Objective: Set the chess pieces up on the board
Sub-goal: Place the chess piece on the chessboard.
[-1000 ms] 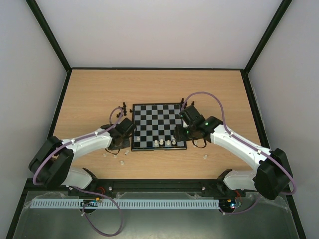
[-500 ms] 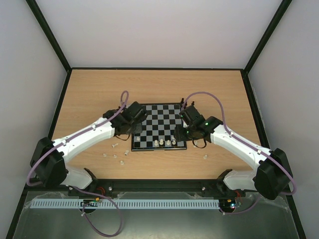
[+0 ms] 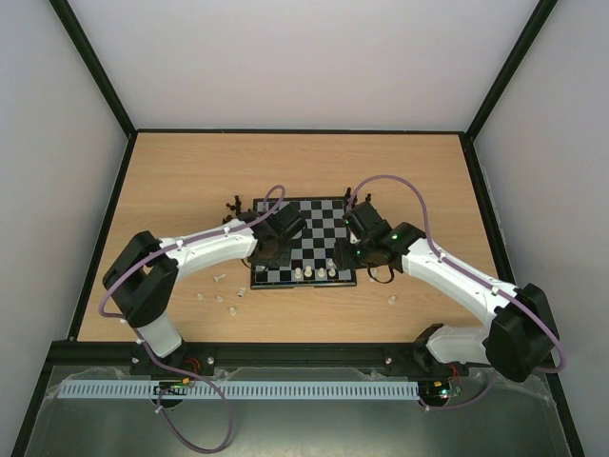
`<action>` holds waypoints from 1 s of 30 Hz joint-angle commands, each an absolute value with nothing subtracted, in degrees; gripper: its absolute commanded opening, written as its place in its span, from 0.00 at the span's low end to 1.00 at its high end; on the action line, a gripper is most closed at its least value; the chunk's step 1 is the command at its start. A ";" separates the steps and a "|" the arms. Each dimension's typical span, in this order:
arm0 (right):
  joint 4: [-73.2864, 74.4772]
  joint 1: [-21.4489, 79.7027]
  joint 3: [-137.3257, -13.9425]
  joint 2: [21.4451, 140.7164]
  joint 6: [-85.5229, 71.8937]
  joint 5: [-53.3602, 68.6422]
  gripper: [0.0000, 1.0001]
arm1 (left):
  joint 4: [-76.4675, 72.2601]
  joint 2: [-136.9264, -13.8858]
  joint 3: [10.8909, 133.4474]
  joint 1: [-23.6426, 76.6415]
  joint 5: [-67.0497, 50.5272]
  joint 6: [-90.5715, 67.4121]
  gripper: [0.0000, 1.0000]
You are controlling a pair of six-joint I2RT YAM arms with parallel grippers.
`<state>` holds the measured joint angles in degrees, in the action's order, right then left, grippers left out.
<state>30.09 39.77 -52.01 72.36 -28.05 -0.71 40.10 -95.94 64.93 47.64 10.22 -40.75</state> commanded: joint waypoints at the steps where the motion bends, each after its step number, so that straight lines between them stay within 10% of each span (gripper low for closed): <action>1: 31.55 40.06 -51.77 71.70 -27.86 -1.41 0.59 | 38.08 -97.40 65.31 47.88 8.93 -39.08 0.05; 30: 31.38 40.02 -51.58 72.16 -27.86 -1.19 0.59 | 37.80 -98.48 62.84 47.81 9.82 -39.53 0.24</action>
<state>30.09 39.77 -52.01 72.36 -28.05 -0.73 37.08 -98.45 63.55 47.62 9.21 -39.53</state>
